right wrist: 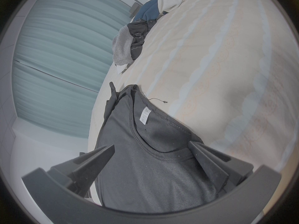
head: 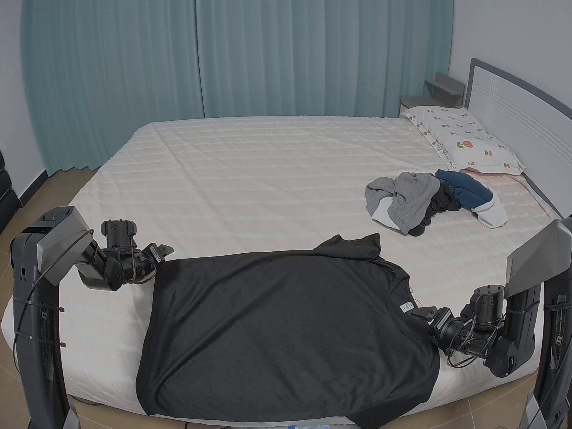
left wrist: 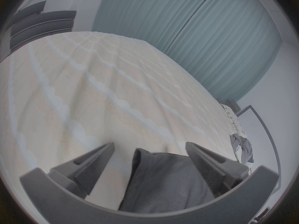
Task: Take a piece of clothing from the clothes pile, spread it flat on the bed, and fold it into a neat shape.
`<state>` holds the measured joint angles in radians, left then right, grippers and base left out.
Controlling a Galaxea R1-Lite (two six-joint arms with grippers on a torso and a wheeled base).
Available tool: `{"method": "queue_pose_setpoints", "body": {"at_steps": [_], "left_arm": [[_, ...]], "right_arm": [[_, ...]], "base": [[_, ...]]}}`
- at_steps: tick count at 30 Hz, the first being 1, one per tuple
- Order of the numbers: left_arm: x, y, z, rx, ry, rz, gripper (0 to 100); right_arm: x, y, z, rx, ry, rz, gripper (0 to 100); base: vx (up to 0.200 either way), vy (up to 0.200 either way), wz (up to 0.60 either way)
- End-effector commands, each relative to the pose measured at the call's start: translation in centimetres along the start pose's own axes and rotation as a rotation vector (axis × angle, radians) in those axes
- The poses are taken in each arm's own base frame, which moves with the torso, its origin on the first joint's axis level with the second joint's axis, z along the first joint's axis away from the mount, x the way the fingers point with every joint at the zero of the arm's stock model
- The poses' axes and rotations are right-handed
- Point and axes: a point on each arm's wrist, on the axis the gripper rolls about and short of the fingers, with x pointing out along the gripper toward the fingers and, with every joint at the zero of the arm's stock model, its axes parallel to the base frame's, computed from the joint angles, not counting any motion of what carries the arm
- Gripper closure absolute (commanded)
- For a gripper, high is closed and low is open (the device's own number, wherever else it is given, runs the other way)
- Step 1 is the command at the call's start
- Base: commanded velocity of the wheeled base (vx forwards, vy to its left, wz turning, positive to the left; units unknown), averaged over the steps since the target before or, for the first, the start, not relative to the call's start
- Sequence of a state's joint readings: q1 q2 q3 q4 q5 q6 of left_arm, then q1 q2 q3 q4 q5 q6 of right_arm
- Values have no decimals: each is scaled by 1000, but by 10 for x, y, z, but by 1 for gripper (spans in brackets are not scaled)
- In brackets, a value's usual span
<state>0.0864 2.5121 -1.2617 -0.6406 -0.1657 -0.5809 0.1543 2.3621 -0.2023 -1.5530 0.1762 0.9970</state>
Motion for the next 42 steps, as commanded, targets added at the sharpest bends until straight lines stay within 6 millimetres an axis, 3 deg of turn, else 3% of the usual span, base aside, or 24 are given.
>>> {"method": "queue_pose_setpoints", "body": {"at_steps": [1,18,23,42], "left_arm": [[2,1,-3,0,5,2,100],[12,3,4,14,-138,-7,100],[30,9,6,-1,-222,27,100],[31,10,14,-10,-247,28,100]], "right_arm": [[0,1,0,-2,-4,7,0],[1,0,0,-3,-4,4,0],[1,0,0,-3,-4,4,0],[3,1,4,0,-19,16,0]], "base": [[0,0,0],[0,0,0],[0,0,0],[0,0,0]]}}
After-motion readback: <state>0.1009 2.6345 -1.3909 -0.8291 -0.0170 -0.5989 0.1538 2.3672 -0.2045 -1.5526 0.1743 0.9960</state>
